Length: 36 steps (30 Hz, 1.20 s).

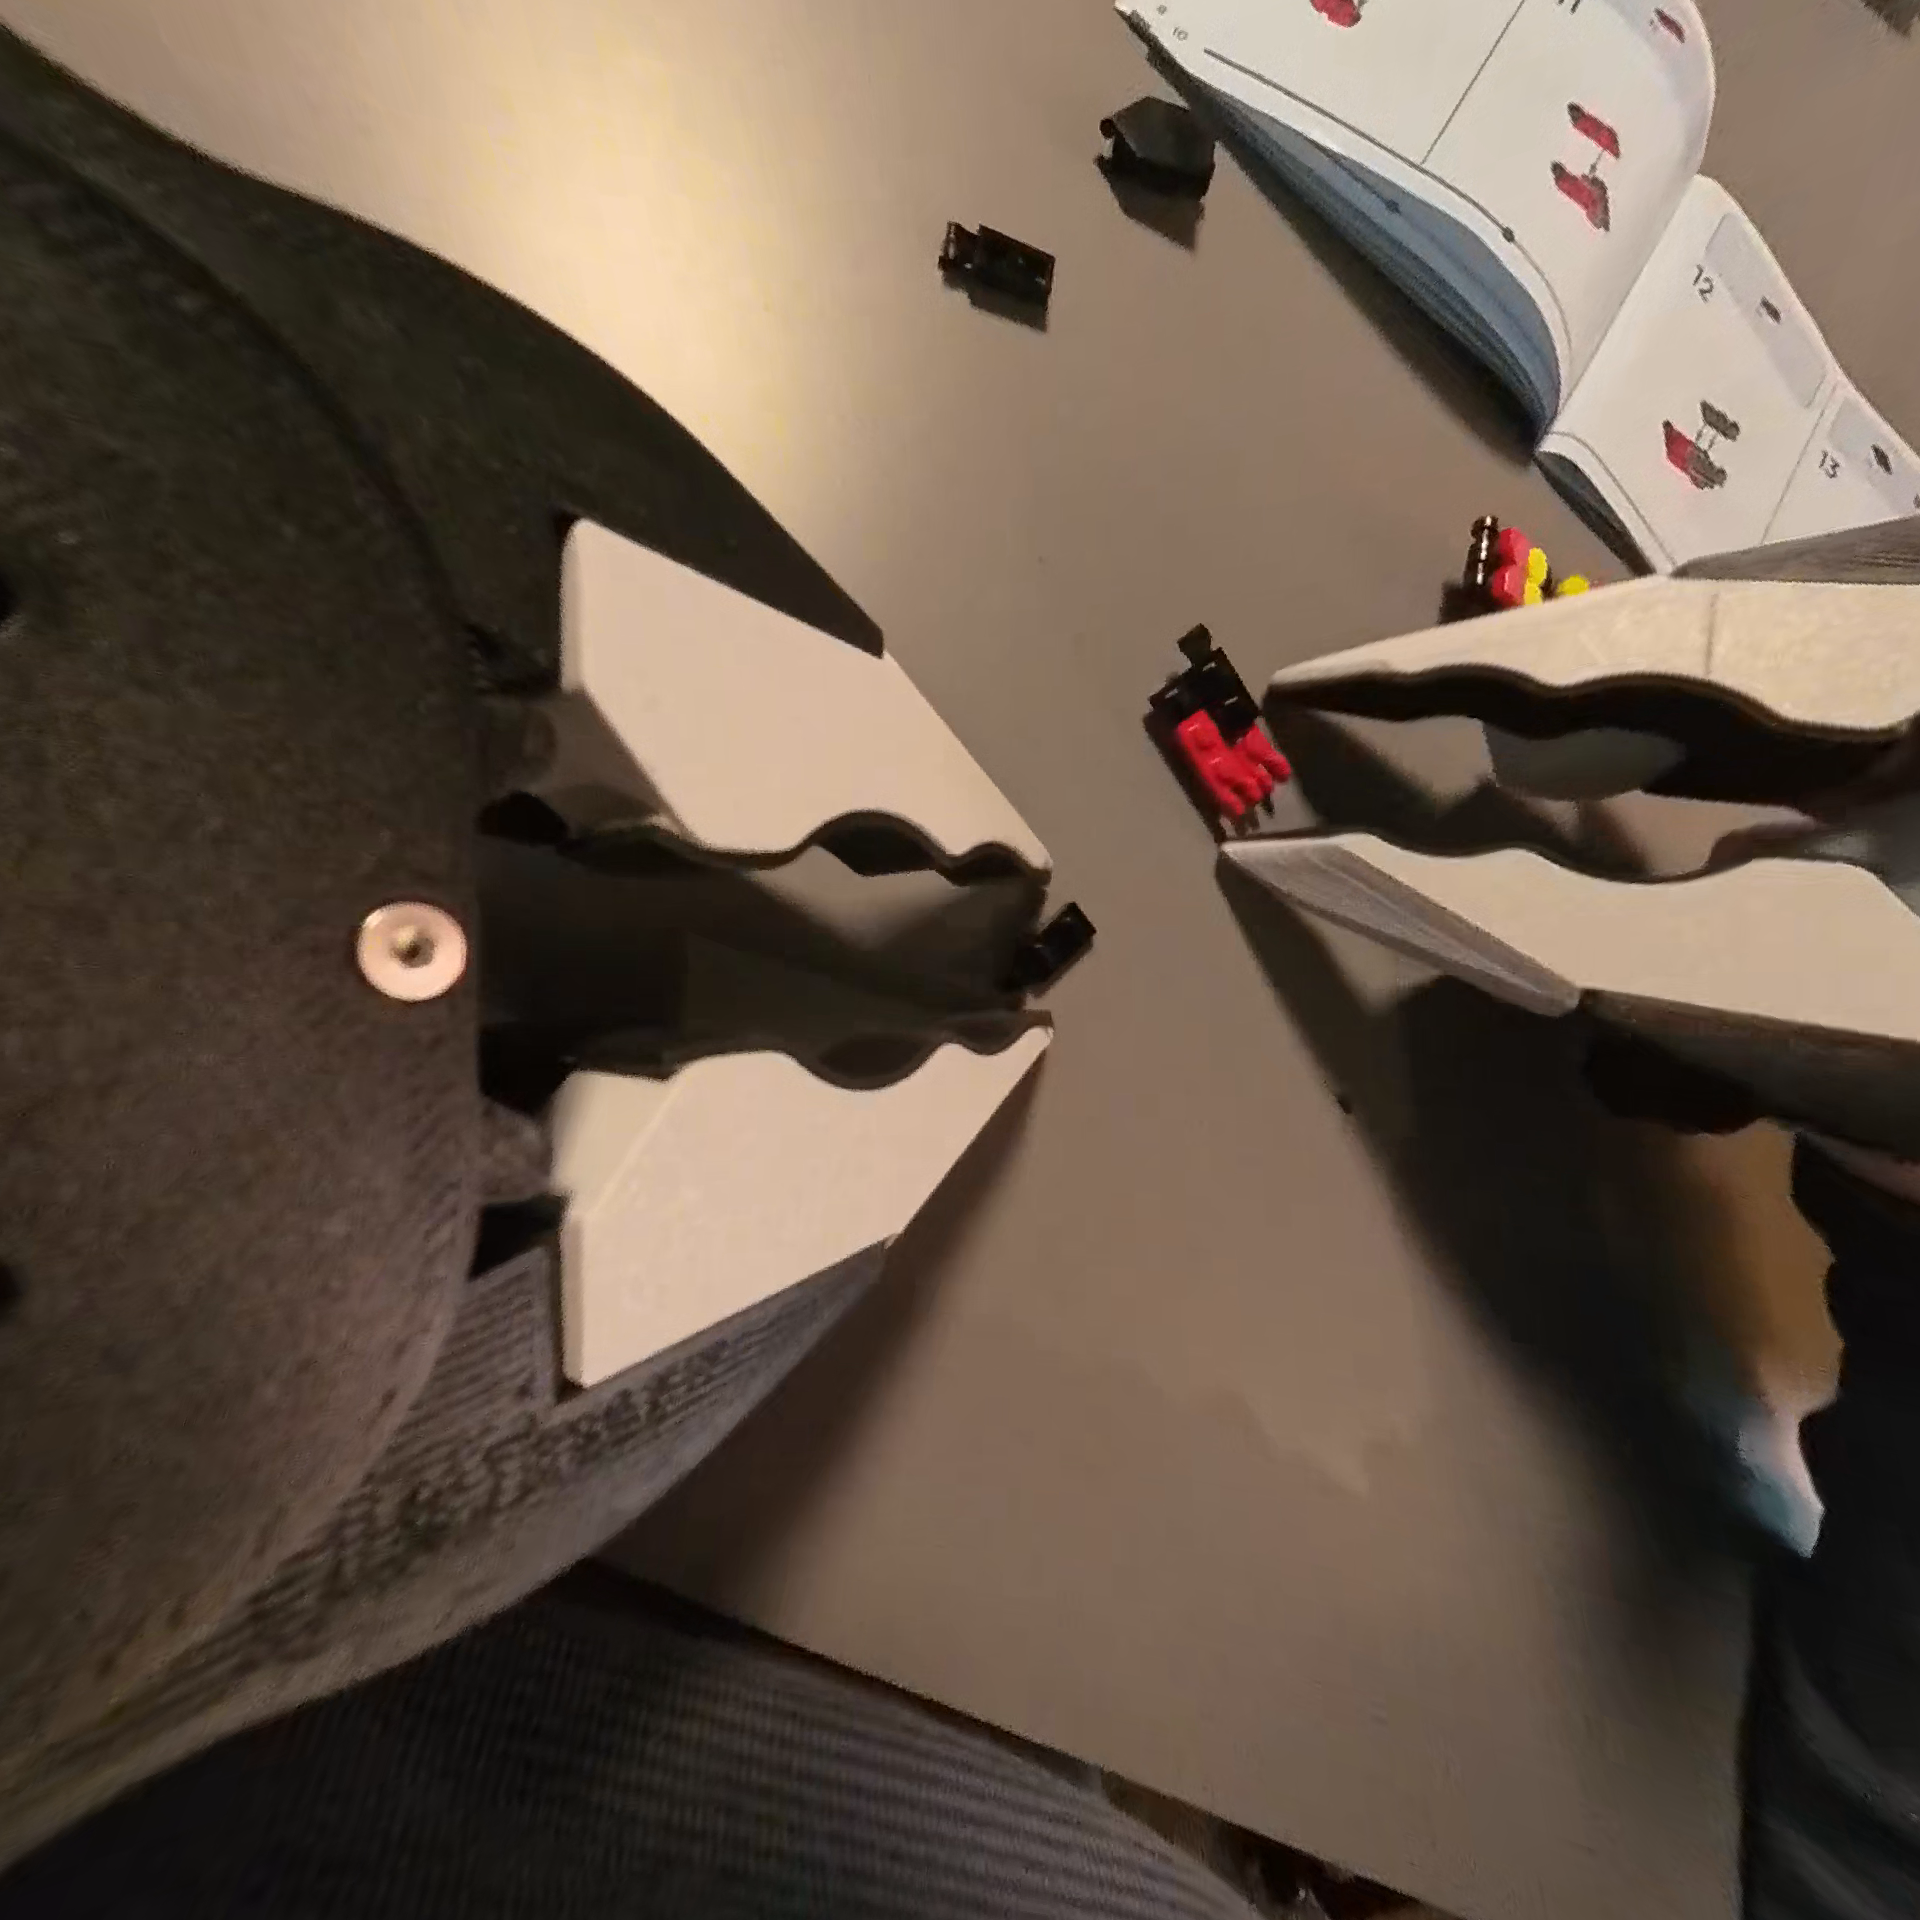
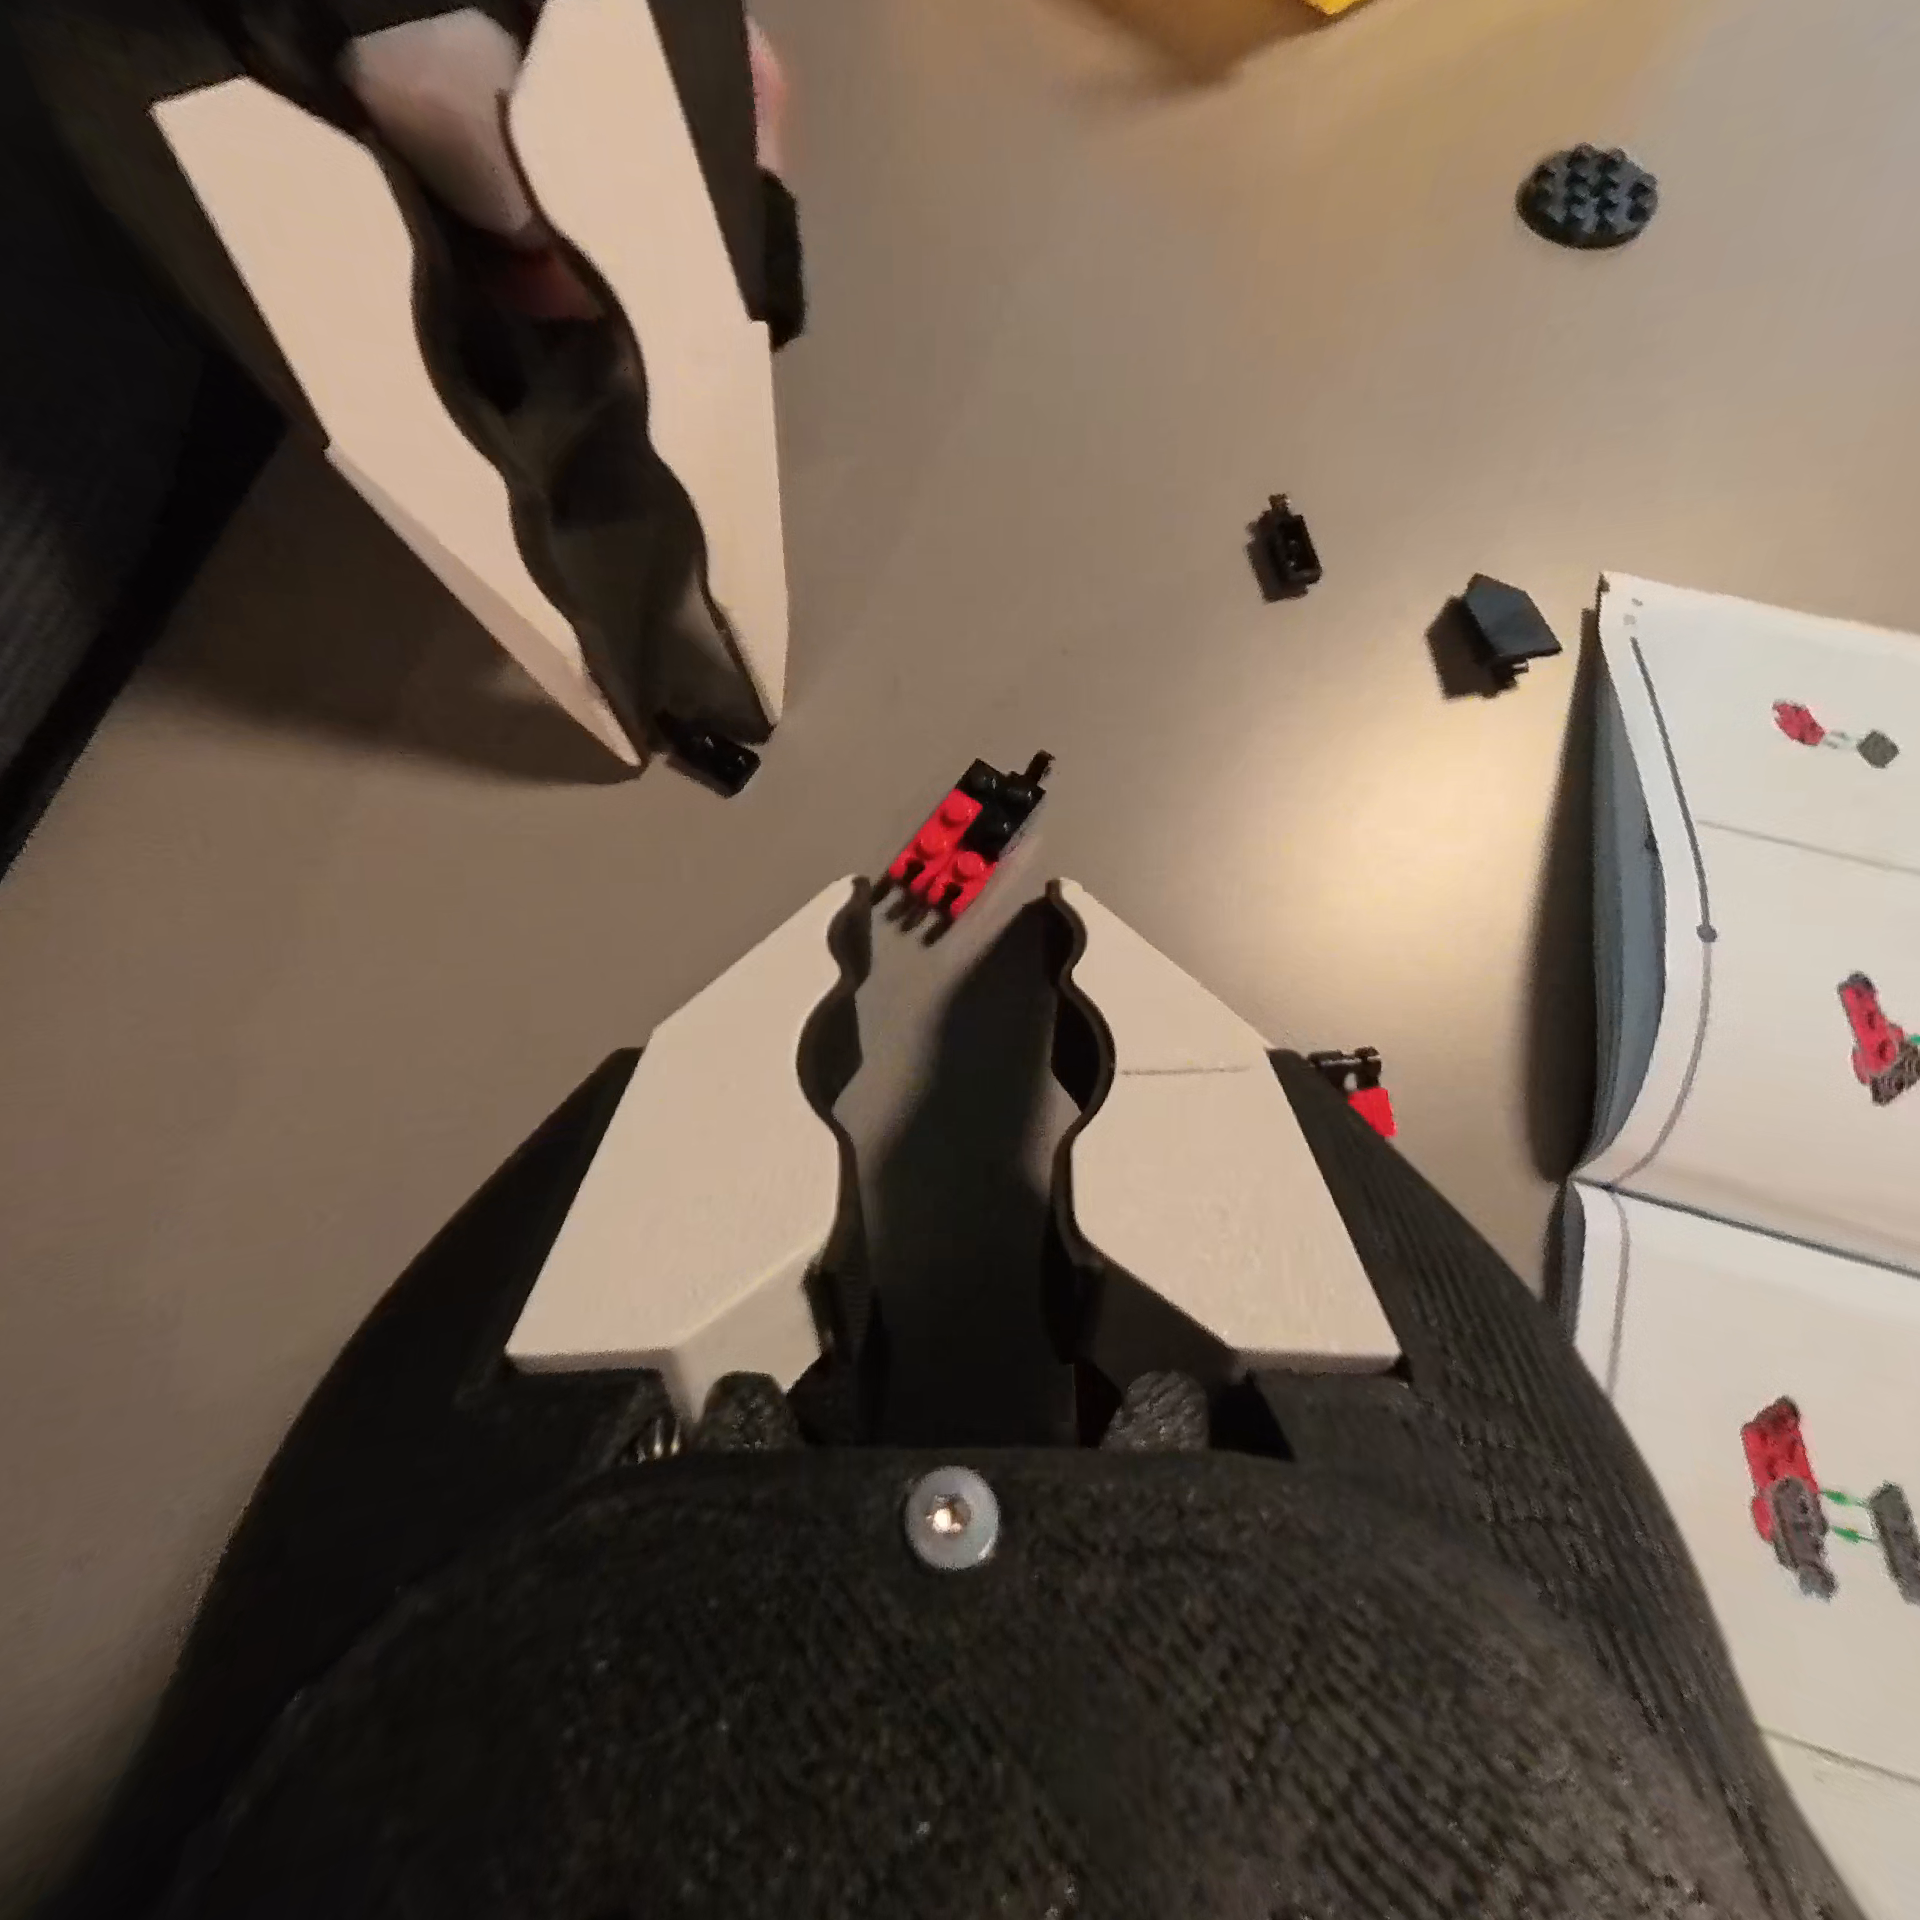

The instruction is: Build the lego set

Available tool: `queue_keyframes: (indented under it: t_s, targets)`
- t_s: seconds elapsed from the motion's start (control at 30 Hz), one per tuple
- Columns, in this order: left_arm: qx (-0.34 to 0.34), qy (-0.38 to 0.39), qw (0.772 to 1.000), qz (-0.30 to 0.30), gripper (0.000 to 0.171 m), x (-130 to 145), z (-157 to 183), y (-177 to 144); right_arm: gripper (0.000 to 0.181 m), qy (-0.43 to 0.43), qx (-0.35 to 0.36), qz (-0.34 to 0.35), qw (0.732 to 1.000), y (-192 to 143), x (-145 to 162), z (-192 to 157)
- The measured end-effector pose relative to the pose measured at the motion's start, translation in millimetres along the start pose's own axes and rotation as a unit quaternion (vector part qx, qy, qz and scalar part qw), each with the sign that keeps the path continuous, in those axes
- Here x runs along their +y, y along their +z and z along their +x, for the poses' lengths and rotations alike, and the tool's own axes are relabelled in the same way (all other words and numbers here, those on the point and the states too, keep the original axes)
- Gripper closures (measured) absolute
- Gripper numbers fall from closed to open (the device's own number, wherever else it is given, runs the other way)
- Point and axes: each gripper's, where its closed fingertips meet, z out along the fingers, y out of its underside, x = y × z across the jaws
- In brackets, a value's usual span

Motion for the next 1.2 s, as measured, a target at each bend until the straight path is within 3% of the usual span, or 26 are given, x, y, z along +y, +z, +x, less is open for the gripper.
queue_keyframes:
  t_s: [0.2, 0.4, 0.53, 0.83, 1.1, 1.2]
  targets:
    - [-0.031, -0.003, 0.999, -0.002, 0.151, 3.1, -20.7, -3.2, 0.150, 0.011, 0.056, 0.000, 0.998, -6.2, 4.2, 16.4]
    - [0.040, -0.024, 0.998, 0.030, 0.148, -4.2, -13.3, -7.8, 0.149, 0.022, 0.018, 0.012, 1.000, 0.2, -4.6, 3.6]
    - [0.051, 0.017, 0.999, -0.001, 0.144, 2.8, -15.7, -1.3, 0.154, -0.001, 0.032, 0.000, 0.999, 5.4, -4.7, 5.2]
    - [0.084, 0.027, 0.996, -0.001, 0.169, 1.6, -20.5, 0.4, 0.166, 0.007, 0.012, 0.000, 1.000, 5.0, -3.5, 1.1]
    - [0.099, 0.051, 0.994, 0.022, 0.169, -9.8, -31.2, -3.8, 0.166, -0.007, -0.001, -0.001, 1.000, 5.0, -3.6, -4.3]
    - [0.091, 0.071, 0.993, 0.005, 0.169, -11.0, -38.9, -1.2, 0.166, -0.012, -0.003, -0.001, 1.000, 5.1, -3.6, -5.7]
